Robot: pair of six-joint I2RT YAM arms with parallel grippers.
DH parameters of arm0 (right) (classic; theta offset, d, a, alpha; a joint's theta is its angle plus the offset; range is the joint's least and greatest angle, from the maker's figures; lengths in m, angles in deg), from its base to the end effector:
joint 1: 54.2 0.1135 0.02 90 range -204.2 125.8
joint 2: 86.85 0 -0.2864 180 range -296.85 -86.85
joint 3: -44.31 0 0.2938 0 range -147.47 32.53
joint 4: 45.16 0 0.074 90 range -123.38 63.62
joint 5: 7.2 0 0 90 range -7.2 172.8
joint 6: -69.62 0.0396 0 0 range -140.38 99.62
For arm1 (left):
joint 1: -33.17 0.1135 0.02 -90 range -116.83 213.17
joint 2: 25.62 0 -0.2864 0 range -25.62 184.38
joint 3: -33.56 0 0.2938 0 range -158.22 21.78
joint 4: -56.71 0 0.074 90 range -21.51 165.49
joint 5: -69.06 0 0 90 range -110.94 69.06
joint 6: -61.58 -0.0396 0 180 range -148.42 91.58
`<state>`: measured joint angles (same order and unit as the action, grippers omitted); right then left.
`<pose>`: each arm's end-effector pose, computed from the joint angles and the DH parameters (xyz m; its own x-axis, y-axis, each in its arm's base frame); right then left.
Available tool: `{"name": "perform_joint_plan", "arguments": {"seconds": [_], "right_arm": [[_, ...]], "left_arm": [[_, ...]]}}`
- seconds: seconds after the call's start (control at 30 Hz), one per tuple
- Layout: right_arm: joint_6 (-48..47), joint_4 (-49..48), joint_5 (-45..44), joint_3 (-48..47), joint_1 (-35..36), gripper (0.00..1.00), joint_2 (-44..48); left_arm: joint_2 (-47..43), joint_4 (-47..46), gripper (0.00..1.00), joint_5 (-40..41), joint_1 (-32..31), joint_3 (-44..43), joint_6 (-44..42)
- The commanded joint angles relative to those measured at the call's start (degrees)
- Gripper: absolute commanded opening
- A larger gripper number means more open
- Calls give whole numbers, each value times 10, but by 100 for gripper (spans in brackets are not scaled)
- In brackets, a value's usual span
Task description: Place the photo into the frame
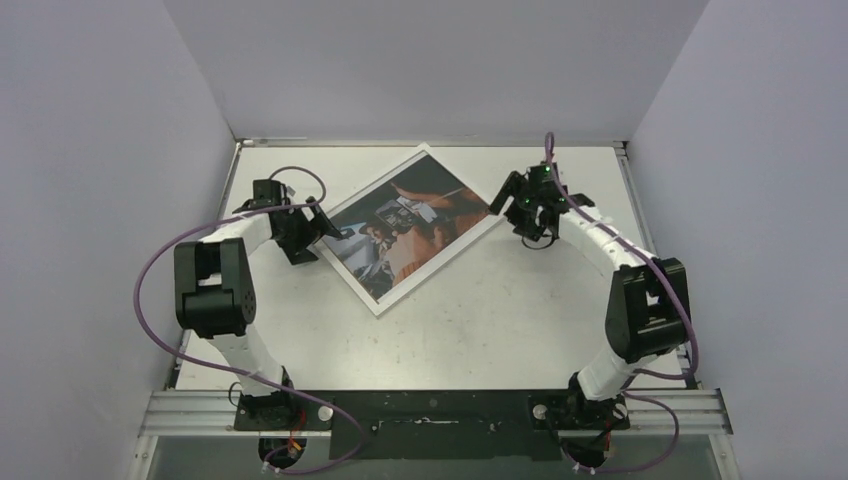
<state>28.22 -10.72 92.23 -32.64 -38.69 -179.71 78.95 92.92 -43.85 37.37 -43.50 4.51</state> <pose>0.3731 0.1103 0.2319 -0.7641 0.5559 -0.3274 0.3155 0.7646 0.5621 0.4016 0.0140 0.1559 -0.8073 -0.5614 -0.1819 -0.3985 0.7459 -0.5337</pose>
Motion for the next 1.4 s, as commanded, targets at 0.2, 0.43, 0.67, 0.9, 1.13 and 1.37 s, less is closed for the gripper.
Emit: {"name": "perform_joint_plan", "arguments": {"seconds": [0.2,0.43,0.67,0.9,1.13,1.37], "right_arm": [[-158,23,18,-253,-53,83,-205],[-185,26,67,-340,-54,84,-305],[-199,33,110,-352,-54,84,-345],[-209,-6,201,-280,-53,83,-317],[-194,-48,226,-168,-53,81,-243],[-172,-79,209,-30,-50,80,-117]], "left_arm": [[-98,5,90,-25,10,44,-15],[-116,-10,90,-1,9,72,-7],[-96,-75,90,-22,6,109,9],[-60,-102,89,-72,4,90,11],[-28,-89,87,-89,-1,62,-11],[-18,-75,88,-80,-3,38,-27]]}}
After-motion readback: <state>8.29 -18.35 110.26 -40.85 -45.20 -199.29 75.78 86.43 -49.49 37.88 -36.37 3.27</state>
